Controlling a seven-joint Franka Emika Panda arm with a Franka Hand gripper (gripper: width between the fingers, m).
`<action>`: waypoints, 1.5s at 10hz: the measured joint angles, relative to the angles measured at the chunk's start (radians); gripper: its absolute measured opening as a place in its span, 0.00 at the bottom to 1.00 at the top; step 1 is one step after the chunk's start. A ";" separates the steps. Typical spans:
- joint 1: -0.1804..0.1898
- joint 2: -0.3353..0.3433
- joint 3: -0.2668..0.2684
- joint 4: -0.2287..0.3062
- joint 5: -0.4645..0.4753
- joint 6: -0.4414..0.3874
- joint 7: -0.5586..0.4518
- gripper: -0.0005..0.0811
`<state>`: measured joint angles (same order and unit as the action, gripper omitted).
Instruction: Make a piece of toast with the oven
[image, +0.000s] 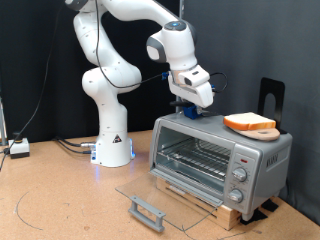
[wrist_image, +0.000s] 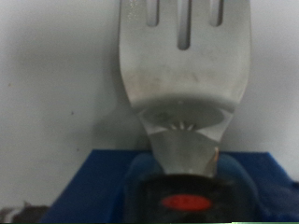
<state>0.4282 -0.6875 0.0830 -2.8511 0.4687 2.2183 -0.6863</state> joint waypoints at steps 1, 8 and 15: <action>0.000 0.000 0.000 0.000 0.000 0.000 0.000 0.58; -0.011 0.000 0.014 -0.001 -0.013 0.010 0.008 0.89; -0.015 0.011 0.046 -0.001 -0.032 0.008 0.044 0.99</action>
<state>0.4134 -0.6769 0.1294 -2.8523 0.4367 2.2262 -0.6426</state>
